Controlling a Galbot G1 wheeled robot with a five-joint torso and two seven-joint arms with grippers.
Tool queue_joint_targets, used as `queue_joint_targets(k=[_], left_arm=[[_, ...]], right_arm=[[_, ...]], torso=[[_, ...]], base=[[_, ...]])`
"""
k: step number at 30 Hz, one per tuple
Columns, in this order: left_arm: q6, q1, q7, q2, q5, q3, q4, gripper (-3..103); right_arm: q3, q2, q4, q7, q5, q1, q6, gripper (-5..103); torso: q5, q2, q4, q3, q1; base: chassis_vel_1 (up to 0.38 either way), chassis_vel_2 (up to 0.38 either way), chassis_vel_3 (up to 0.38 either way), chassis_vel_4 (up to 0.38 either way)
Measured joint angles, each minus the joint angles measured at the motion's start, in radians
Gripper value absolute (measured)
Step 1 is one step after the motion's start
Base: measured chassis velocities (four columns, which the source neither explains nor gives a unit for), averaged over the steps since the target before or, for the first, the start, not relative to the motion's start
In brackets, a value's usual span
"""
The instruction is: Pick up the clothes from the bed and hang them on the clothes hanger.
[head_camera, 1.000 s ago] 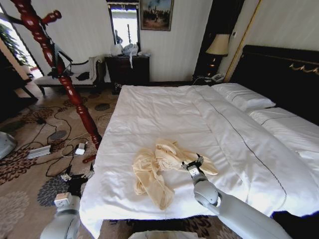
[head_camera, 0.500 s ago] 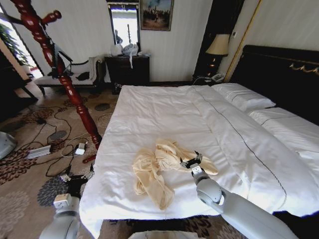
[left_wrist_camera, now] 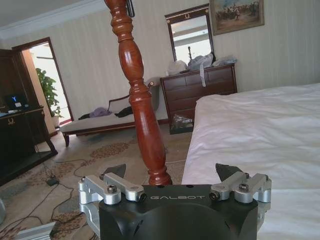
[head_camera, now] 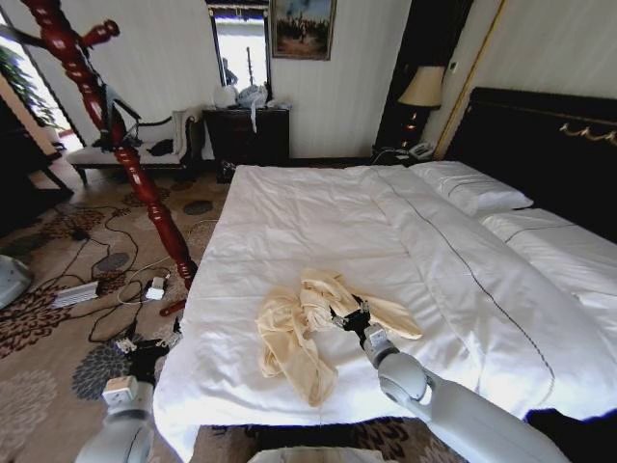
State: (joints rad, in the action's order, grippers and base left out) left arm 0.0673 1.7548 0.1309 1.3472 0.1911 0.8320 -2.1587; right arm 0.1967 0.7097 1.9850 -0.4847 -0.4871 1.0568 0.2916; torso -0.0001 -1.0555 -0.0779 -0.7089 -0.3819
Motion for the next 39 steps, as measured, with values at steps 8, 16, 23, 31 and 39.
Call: queue_joint_targets(k=[8,16,23,31,39], left_arm=[[0.000,-0.003,0.000,-0.005,0.000,0.000,0.006,100],[0.000,-0.013,0.000,-0.006,0.002,-0.002,0.013,100],[0.000,-0.017,-0.001,-0.007,0.003,-0.003,0.018,100],[0.000,-0.019,-0.001,-0.007,0.006,-0.004,0.015,100],[-0.002,-0.017,-0.001,-0.007,0.011,0.001,0.007,100]], right_arm=[[0.007,0.017,-0.035,-0.005,-0.006,-0.002,0.042,45],[0.007,0.010,-0.043,0.002,-0.008,-0.002,0.016,13],[-0.004,-0.014,-0.023,0.023,-0.029,0.002,-0.018,1],[-0.035,-0.062,0.062,0.074,-0.243,-0.007,-0.072,0],[-0.094,-0.111,0.221,0.214,-0.777,-0.095,-0.125,0]], torso=[[0.0001,0.000,0.0000,0.000,0.000],[0.0001,0.000,0.0000,0.000,0.000],[0.0000,0.000,0.0000,0.000,0.000],[0.0002,0.000,0.0000,0.000,0.000],[-0.0001,0.000,0.0003,0.000,0.000]], base=[[0.000,0.000,0.000,0.000],[0.000,0.000,0.000,0.000],[0.000,0.000,0.000,0.000],[0.000,0.000,0.000,0.000],[0.000,0.000,0.000,0.000]])
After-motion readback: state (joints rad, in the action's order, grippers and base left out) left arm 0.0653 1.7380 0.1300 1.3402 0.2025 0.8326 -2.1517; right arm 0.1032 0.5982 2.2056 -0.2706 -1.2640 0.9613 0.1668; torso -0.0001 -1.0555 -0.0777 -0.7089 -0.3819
